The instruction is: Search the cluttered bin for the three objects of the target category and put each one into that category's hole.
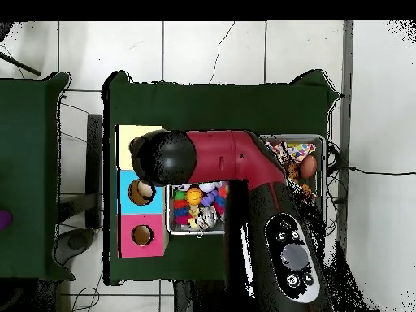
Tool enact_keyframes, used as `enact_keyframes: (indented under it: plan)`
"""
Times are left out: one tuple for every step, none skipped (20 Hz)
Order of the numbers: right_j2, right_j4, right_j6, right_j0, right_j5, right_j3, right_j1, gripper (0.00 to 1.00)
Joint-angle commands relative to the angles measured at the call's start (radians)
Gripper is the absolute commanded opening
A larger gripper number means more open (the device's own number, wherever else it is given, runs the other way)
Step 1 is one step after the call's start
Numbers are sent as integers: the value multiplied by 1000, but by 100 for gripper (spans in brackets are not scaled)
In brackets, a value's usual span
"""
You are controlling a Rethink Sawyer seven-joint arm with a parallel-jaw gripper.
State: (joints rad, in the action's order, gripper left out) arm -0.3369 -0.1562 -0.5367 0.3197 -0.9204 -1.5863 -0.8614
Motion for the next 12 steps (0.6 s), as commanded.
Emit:
enact_keyframes:
  plan:
    - [50,13,-301,-9,79,-76,44,0]
    - [52,12,-300,-11,77,-77,43,0]
    - [52,15,-298,-11,80,-80,41,0]
    - [54,15,-299,-13,80,-81,40,0]
    - [54,18,-299,-13,84,-84,40,0]
    - [53,23,-298,-11,94,-92,38,0]
    - [52,26,-296,-10,99,-96,37,0]
    - [55,25,-297,-12,101,-98,36,0]
    - [57,24,-298,-14,102,-101,35,0]
    - [60,25,-298,-16,96,-97,35,0]
    - [59,30,-297,-15,99,-99,35,0]
    - [55,41,-301,-13,109,-107,35,0]
